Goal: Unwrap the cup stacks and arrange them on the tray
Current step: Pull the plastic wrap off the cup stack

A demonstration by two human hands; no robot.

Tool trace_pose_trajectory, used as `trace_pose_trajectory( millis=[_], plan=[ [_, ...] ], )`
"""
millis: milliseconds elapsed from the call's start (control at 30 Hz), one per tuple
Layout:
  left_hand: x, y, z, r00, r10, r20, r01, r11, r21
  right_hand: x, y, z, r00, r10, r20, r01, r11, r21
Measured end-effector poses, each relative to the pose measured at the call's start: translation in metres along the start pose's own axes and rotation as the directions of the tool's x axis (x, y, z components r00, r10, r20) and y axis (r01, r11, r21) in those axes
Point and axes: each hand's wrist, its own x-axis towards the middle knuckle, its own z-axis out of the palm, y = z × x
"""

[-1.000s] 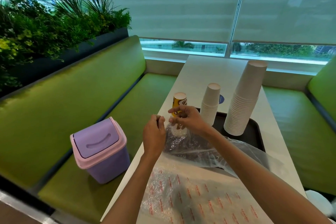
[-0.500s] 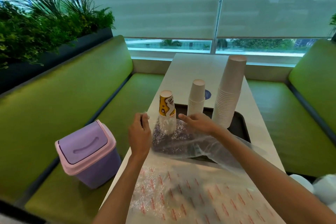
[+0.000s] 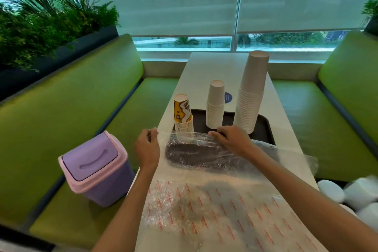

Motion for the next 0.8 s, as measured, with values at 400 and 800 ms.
trace_pose_trajectory(
  millis=[400, 800],
  plan=[
    [-0.003, -0.024, -0.01, 0.959, -0.258, 0.117, 0.267, 0.962, -0.063, -0.002, 0.001, -0.001, 0.996, 0.073, 0.057, -0.074, 0.997, 0.027],
    [-0.042, -0.064, -0.02, 0.904, -0.348, 0.248, 0.334, 0.938, 0.097, -0.011, 0.007, 0.01, 0.959, 0.213, 0.186, -0.191, 0.973, -0.127]
  ],
)
